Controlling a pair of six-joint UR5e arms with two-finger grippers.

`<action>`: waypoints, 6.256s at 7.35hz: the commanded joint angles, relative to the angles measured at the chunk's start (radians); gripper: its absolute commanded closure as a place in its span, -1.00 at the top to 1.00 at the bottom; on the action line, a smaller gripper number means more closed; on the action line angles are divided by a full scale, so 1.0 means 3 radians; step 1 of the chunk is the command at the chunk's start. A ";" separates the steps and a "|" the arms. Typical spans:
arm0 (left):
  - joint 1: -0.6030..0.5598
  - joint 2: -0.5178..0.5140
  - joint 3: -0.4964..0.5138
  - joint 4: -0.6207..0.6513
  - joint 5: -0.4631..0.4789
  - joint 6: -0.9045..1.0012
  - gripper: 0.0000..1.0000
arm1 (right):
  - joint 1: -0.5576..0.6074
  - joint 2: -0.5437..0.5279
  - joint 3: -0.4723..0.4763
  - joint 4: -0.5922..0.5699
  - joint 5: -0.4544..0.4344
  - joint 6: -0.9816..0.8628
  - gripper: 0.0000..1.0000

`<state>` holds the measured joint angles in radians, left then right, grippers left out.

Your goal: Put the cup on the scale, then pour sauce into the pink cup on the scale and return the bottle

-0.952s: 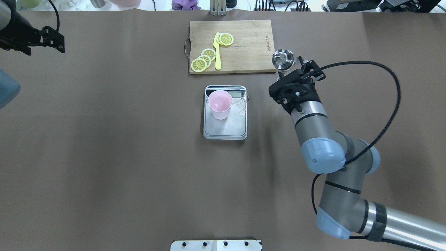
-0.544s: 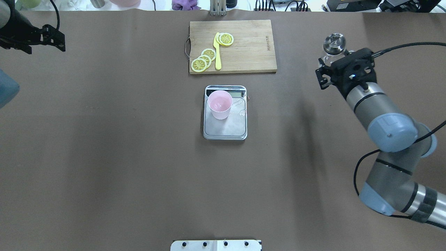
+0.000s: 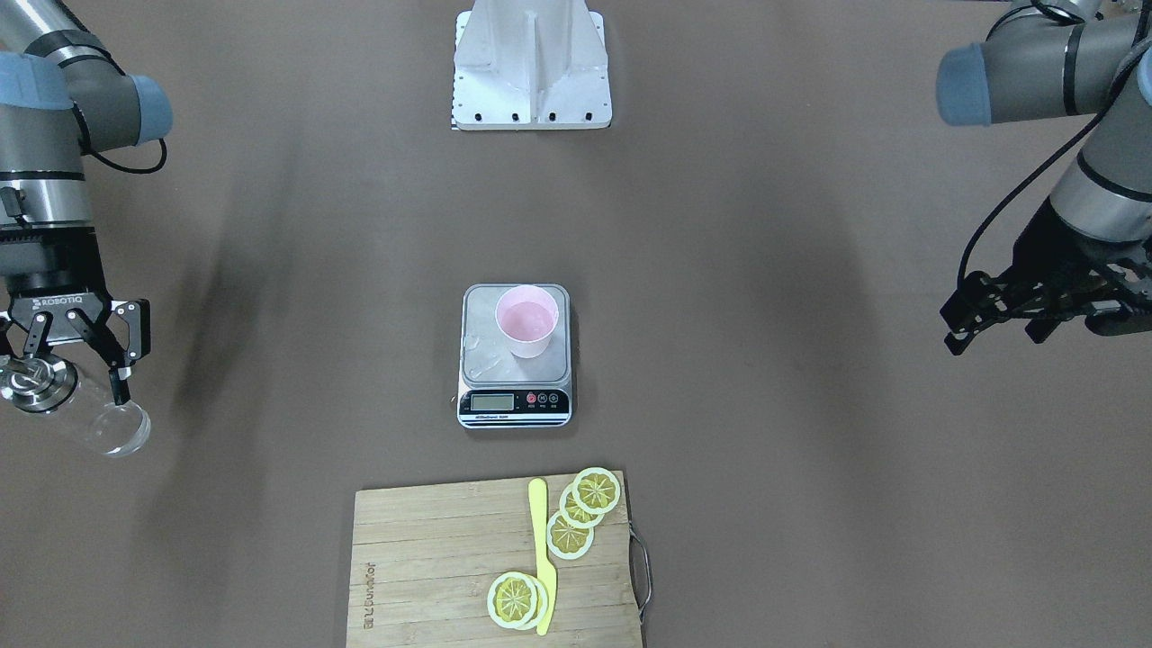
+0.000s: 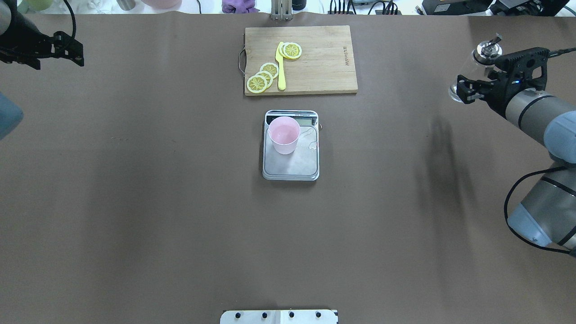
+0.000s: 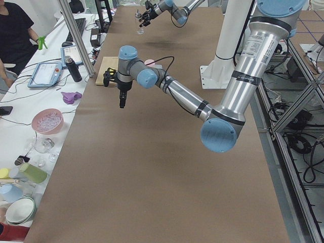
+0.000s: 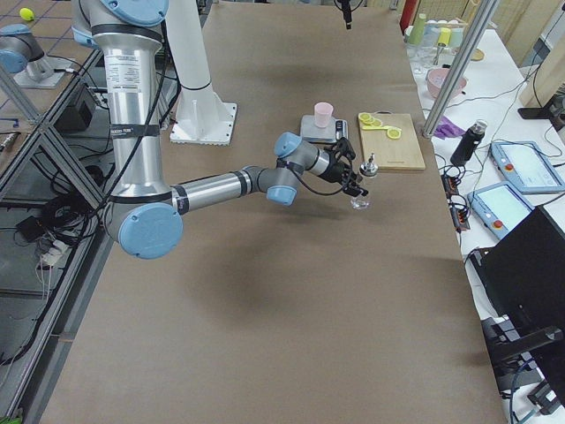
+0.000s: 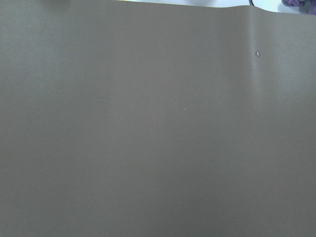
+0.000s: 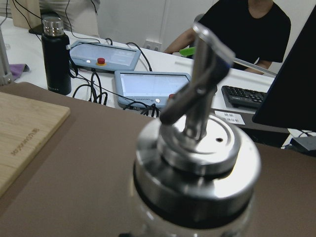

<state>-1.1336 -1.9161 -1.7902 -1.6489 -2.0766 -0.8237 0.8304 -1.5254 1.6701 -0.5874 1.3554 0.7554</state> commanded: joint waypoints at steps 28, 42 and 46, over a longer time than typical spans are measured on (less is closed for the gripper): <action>0.0005 0.0011 0.0041 -0.0006 0.0024 0.0041 0.96 | 0.1443 -0.1238 0.0688 -0.0220 0.3130 -0.0611 1.00; -0.1282 0.1083 0.0490 -0.0108 -0.0865 0.2030 0.96 | 0.2263 0.0534 -0.0392 -0.4296 0.3514 -0.3152 1.00; -0.1355 0.1248 0.0593 -0.0046 -0.0871 0.2055 0.96 | 0.2258 0.0529 -0.0403 -0.4290 0.3515 -0.3004 1.00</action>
<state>-1.5356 -1.5520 -1.6116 -1.6643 -2.3370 -0.2089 1.5084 -1.3690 1.5495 -1.8751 2.4081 -0.1673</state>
